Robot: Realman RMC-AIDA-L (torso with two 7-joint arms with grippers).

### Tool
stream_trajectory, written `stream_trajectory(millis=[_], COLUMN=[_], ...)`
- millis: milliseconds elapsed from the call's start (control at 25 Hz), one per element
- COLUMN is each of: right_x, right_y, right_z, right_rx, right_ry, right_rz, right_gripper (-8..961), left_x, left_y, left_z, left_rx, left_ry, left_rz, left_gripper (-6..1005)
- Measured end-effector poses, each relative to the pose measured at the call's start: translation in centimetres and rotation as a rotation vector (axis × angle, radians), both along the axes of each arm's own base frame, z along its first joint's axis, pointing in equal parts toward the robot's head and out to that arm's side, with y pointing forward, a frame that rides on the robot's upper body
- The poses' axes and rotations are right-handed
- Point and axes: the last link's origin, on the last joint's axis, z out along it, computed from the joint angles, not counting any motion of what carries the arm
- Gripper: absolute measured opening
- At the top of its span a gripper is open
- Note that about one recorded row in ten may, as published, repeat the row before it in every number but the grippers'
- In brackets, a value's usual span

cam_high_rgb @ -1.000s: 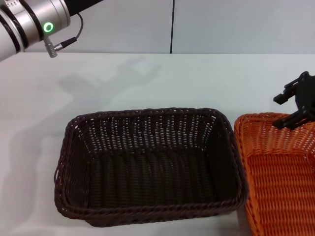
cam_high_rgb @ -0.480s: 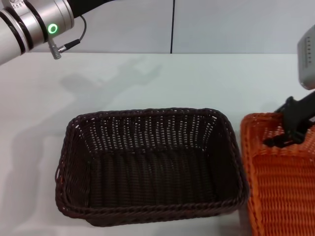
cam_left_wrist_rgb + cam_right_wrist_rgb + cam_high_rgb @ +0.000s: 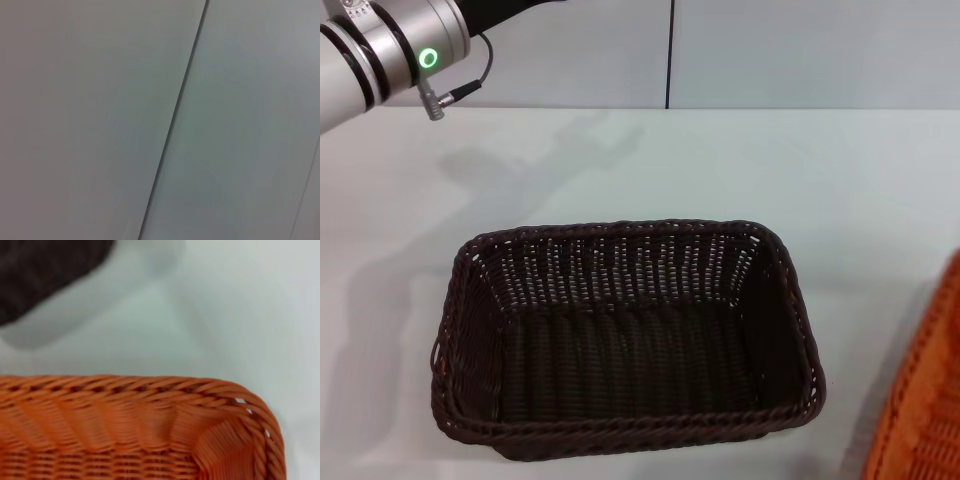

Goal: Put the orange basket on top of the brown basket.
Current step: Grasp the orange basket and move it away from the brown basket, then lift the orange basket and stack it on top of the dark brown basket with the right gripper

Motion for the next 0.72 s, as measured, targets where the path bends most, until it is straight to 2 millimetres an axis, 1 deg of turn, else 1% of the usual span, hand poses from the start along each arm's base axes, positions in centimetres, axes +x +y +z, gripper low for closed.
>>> stream_trajectory(millis=[120,160,200,240,440,600,720], right_x=[1.9,2.9,2.9,3.4,5.0,6.4,7.4], right_y=[-0.9,-1.6,-1.6,-2.0,-3.2,-4.7,-6.0], right_z=[1.4,2.1,2.1,2.4,3.9,4.9,6.1], right_rx=[0.034,0.065,0.065,0.088,0.239,0.347,0.433], right_ry=[-0.011,0.002,0.002,0.023,0.177,0.31,0.406], right_rz=[-0.093,-0.143,-0.143,-0.165,-0.278,-0.338,-0.36], right_gripper=[255,231,222,213,168,160,153], left_x=[0.1,0.0,0.0,-0.1,-0.1,-0.1,-0.5], left_y=[0.1,0.1,0.1,0.1,0.2,0.2,0.3], left_z=[0.1,0.2,0.2,0.3,0.3,0.4,0.9], left_rx=[0.005,0.006,0.007,0.008,0.011,0.017,0.031], left_ry=[-0.013,-0.016,-0.018,-0.019,-0.018,-0.018,-0.024], left_rz=[0.002,0.004,0.006,0.009,0.012,0.012,0.023], left_gripper=[712,712,712,712,712,712,712])
